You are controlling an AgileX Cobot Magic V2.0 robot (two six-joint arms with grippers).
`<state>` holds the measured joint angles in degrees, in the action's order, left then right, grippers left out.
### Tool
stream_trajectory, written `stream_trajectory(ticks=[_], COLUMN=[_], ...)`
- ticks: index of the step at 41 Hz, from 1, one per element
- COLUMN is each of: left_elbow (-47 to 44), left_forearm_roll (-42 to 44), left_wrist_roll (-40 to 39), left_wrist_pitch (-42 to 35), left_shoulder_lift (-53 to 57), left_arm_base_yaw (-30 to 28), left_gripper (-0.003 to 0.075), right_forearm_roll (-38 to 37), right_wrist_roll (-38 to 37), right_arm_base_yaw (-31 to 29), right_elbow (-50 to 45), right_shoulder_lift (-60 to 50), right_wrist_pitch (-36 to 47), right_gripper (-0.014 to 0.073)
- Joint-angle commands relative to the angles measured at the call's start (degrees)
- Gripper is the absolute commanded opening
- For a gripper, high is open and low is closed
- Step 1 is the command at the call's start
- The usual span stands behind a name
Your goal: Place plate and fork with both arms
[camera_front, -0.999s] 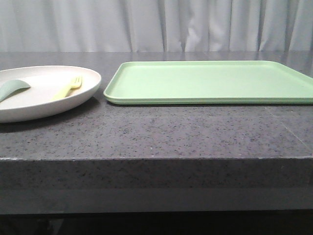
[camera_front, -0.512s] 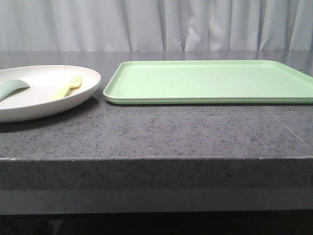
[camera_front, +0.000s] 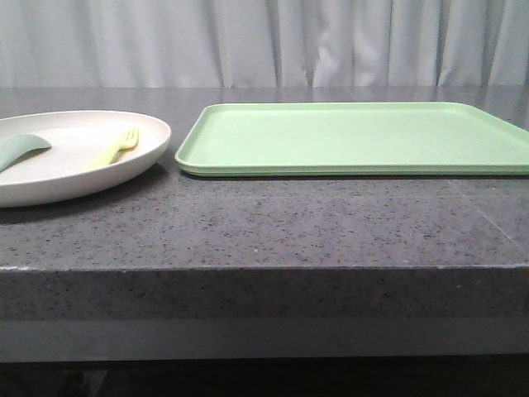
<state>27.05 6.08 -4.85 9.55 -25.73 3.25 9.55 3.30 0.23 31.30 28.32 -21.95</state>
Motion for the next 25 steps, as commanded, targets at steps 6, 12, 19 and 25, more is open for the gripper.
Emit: stream_trajectory(ticks=[6, 12, 19, 25], left_elbow=[3.0, 3.0, 3.0, 2.8], left_forearm_roll=[-0.3, -0.4, -1.8, -2.8], left_wrist_roll=[-0.5, -0.5, -0.5, -0.8], left_wrist_pitch=[-6.5, -6.8, -6.8, -6.8], left_shoulder_lift=[-5.3, -5.3, -5.3, -5.3], left_arm_base_yaw=[-0.1, -0.1, -0.1, -0.1], left_gripper=[-0.0018, 0.0073, 0.0495, 0.0637], right_forearm_roll=[-0.5, -0.5, -0.5, -0.5], right_wrist_roll=[0.0, 0.0, 0.0, 0.0], right_arm_base_yaw=[0.1, 0.1, 0.1, 0.1], right_elbow=[3.7, 3.7, 3.7, 3.7], right_shoulder_lift=[7.0, 7.0, 7.0, 7.0], right_wrist_pitch=[6.5, 6.7, 6.7, 7.2], right_gripper=[-0.0047, 0.0097, 0.0483, 0.065])
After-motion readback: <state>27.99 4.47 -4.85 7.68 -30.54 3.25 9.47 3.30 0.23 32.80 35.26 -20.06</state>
